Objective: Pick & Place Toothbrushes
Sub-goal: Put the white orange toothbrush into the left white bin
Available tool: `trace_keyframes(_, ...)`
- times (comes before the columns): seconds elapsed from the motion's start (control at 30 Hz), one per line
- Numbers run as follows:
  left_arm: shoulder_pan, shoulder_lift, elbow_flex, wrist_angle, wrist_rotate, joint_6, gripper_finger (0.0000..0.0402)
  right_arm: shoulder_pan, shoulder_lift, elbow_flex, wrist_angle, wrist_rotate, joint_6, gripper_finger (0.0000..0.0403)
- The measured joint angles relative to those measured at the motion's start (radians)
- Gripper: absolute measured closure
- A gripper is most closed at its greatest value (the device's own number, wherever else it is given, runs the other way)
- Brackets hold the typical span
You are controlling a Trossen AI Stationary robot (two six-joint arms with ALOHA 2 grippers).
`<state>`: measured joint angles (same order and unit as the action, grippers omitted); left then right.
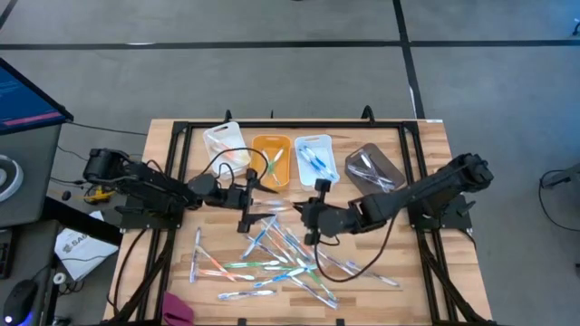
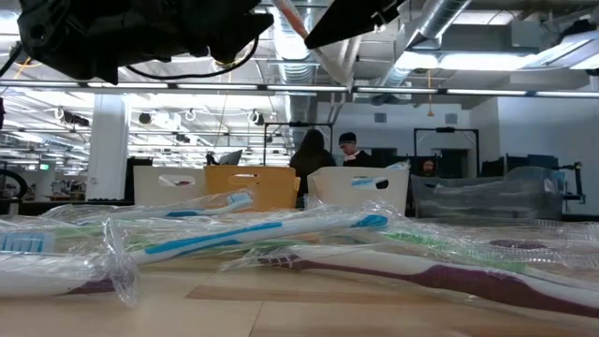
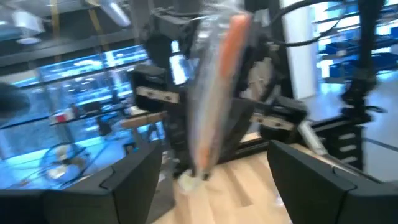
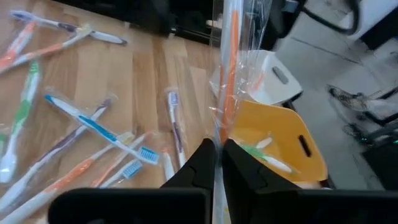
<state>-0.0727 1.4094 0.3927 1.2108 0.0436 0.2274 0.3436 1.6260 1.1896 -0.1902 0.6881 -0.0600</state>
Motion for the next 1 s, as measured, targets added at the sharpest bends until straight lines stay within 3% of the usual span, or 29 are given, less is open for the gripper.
trace_keyframes(0.5, 0.0, 0.0, 0.036, 0.041, -0.029, -0.098, 0.0132, -0.079, 0.017, 0.001, 0.026, -0.094, -0.004, 0.0392)
trace_keyframes(1.0, 0.002, 0.008, 0.056, 0.007, -0.045, -0.105, 0.026, -0.078, 0.043, 0.0, 0.06, -0.086, -0.042, 0.039)
